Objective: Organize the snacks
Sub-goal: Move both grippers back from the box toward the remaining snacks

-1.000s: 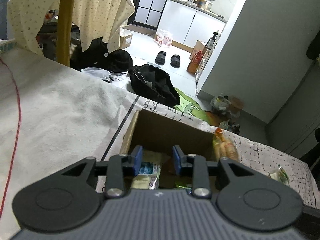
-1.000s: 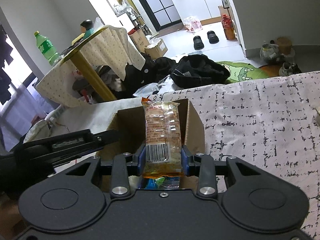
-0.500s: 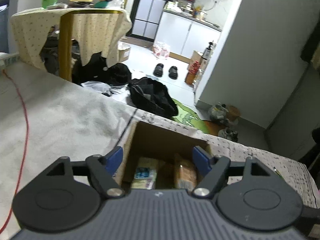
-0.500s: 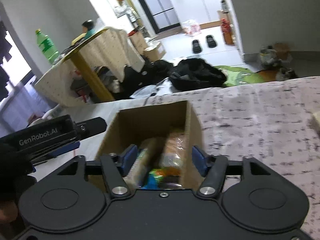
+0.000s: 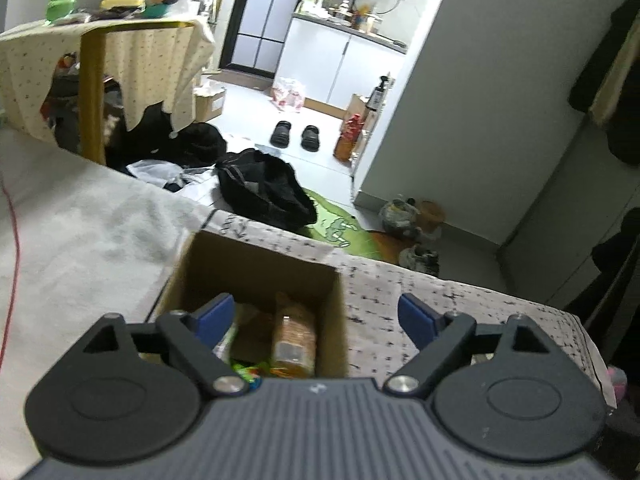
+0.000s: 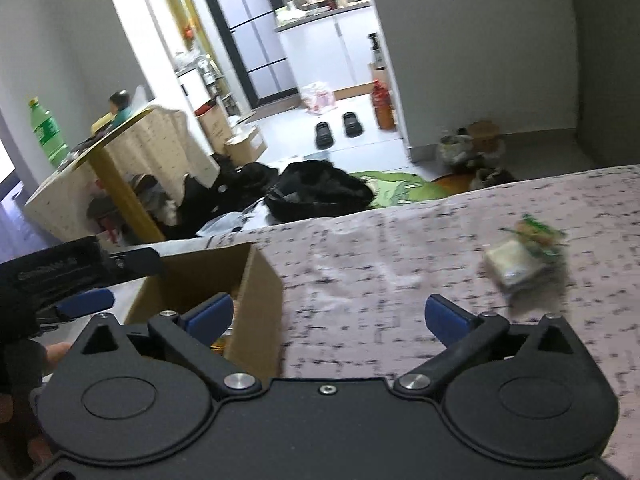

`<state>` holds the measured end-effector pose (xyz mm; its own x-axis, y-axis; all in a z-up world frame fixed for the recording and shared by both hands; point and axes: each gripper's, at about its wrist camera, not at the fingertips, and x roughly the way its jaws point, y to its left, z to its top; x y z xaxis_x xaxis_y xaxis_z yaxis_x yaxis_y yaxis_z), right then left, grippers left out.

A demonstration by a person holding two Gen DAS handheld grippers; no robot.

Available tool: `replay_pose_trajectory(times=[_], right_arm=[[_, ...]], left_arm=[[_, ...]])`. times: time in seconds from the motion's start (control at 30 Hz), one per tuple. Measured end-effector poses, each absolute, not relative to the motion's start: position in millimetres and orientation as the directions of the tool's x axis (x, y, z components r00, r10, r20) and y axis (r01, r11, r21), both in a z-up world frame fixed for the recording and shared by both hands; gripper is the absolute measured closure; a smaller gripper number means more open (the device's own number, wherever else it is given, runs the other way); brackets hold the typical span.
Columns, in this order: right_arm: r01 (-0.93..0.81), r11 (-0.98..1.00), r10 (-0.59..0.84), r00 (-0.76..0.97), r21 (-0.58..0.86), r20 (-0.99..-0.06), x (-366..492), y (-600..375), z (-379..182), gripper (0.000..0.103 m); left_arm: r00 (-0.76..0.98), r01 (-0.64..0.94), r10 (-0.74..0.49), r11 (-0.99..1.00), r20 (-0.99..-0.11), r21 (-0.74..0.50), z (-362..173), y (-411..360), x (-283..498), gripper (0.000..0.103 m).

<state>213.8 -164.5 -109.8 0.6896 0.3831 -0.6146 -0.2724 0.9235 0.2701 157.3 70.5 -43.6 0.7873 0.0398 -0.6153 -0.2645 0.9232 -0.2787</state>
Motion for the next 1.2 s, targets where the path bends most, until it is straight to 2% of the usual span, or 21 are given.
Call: replay_pose_trajectory(times=[0.43, 0.63, 1.2], right_arm=[[-0.187, 0.956, 0.288, 0.749, 0.226, -0.597, 202.4, -224.1, -97.0, 0.000], [-0.140, 0.961, 0.261, 0.751, 0.239, -0.607, 202.6, -248.3, -101.5, 0.000], [-0.094, 0.970, 0.215, 0.760, 0.223, -0.614, 205.1, -281.4, -112.8, 0.000]], left_arm=[[0.783, -0.129, -0.057, 0.959, -0.620, -0.252, -43.6, 11.7, 166.6, 0.013], [0.767, -0.062, -0.095, 0.973, -0.634, -0.222, -46.5, -9.7, 169.1, 0.010], [0.772, -0.009, -0.130, 0.976, -0.622, -0.215, -50.8, -33.5, 184.9, 0.004]])
